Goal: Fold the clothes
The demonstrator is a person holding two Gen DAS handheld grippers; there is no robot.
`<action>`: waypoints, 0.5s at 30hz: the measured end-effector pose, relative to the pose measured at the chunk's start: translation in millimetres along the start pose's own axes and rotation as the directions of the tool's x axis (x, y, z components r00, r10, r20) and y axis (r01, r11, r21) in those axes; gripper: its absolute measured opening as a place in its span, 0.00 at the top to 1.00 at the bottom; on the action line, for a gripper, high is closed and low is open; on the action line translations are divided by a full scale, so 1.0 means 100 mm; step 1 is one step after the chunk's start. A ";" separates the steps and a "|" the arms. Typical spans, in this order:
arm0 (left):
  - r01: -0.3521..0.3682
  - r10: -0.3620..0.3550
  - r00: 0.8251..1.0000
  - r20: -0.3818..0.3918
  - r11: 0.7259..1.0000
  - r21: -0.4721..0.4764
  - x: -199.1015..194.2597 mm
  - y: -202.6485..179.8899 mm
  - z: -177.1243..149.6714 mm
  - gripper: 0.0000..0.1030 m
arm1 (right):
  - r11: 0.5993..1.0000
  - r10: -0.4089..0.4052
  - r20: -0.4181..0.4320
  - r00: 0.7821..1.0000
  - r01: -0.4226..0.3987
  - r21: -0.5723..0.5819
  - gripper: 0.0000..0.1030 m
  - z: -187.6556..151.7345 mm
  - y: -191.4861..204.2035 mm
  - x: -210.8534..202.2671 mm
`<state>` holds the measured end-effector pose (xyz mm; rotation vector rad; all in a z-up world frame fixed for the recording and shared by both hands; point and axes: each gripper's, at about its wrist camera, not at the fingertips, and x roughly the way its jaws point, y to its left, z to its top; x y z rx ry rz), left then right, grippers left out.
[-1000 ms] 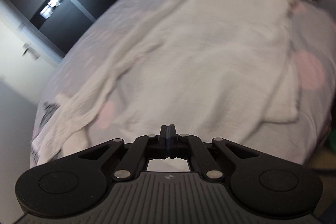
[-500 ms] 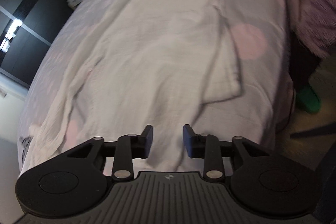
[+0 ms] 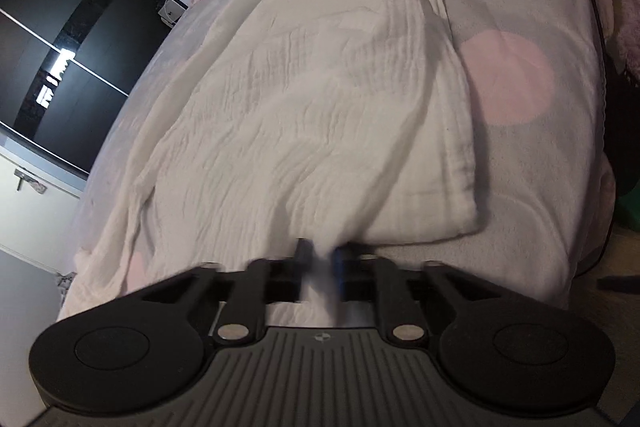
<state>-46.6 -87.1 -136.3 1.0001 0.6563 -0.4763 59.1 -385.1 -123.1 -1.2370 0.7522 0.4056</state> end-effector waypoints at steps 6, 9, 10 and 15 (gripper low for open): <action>-0.046 0.051 0.999 0.020 0.982 -0.180 -0.25 0.41 0.01 0.99 | 0.993 0.065 0.020 0.998 -0.067 0.099 0.66 -0.06 0.01 -0.07; -0.095 0.108 0.994 0.023 0.944 -0.316 -0.42 0.75 0.00 0.99 | 0.989 0.079 0.018 0.997 -0.080 0.126 0.85 -0.05 0.03 -0.11; -0.110 0.127 0.992 0.022 0.926 -0.361 -0.48 0.86 -0.01 0.99 | 0.991 0.064 0.013 0.998 -0.065 0.121 0.91 -0.04 0.04 -0.12; -0.223 0.275 0.961 0.005 0.788 -0.574 -0.95 1.64 -0.22 0.99 | 0.976 0.020 0.032 0.999 -0.026 0.217 0.95 -0.06 -0.15 -0.21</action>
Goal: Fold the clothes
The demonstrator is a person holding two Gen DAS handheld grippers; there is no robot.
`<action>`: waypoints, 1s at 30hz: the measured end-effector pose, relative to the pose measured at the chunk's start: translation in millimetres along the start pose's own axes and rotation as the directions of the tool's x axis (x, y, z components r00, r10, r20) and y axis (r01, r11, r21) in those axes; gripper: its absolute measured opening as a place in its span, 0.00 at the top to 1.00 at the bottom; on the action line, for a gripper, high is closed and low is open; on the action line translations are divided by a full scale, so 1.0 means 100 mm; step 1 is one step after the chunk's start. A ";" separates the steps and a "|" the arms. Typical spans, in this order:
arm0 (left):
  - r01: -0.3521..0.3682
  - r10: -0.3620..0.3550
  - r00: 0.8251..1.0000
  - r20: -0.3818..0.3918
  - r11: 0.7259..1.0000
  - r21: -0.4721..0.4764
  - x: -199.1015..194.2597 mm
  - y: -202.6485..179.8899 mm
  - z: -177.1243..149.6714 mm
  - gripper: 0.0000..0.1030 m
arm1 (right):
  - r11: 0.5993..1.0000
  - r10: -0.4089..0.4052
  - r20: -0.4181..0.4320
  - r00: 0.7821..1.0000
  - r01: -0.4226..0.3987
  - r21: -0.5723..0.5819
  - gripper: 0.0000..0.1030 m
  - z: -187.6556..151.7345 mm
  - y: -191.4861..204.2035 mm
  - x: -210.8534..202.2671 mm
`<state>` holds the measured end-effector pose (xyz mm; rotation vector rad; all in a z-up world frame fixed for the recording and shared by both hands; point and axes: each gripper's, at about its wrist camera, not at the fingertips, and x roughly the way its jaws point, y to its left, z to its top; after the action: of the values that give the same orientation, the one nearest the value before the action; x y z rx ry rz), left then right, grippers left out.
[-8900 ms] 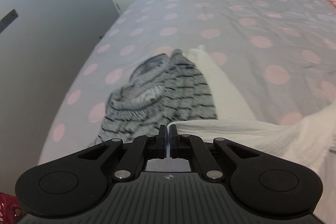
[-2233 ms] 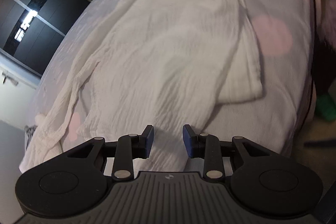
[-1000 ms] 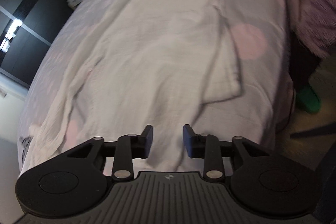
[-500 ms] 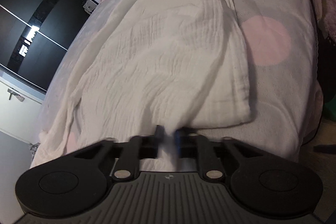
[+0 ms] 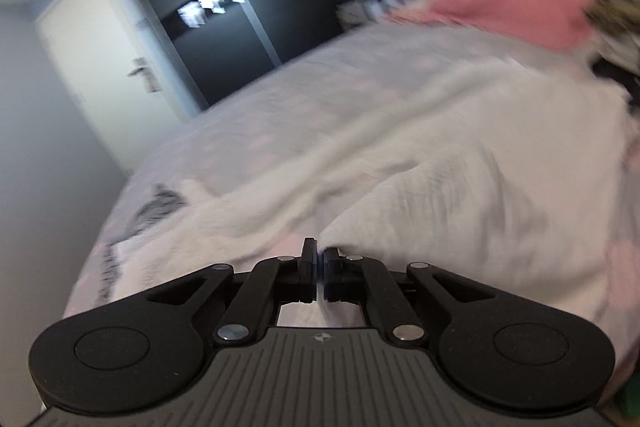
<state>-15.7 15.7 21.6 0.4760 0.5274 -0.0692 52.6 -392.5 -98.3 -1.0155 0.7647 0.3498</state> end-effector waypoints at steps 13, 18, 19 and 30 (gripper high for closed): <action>-0.322 0.334 0.942 0.024 0.923 -0.210 -0.59 1.42 0.16 0.99 | 0.978 0.022 0.014 1.000 -0.018 -0.208 0.52 -0.12 0.25 -0.12; -0.339 0.353 0.935 0.031 0.915 -0.217 -0.59 1.42 0.15 0.99 | 0.952 0.039 0.076 0.996 -0.014 -0.306 0.27 0.01 0.38 -0.12; -0.340 0.356 0.934 0.035 0.915 -0.217 -0.61 1.43 0.14 0.99 | 0.948 0.038 0.077 0.996 -0.011 -0.317 0.25 0.03 0.40 -0.09; -0.365 0.388 0.919 0.063 0.902 -0.232 -0.72 1.50 0.10 0.99 | 0.995 -0.017 0.042 0.999 0.021 -0.096 0.90 0.19 0.05 -0.06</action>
<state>-45.5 140.2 127.9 0.3514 0.3232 0.3319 53.5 -373.6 -91.4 -1.1021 0.7063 0.3928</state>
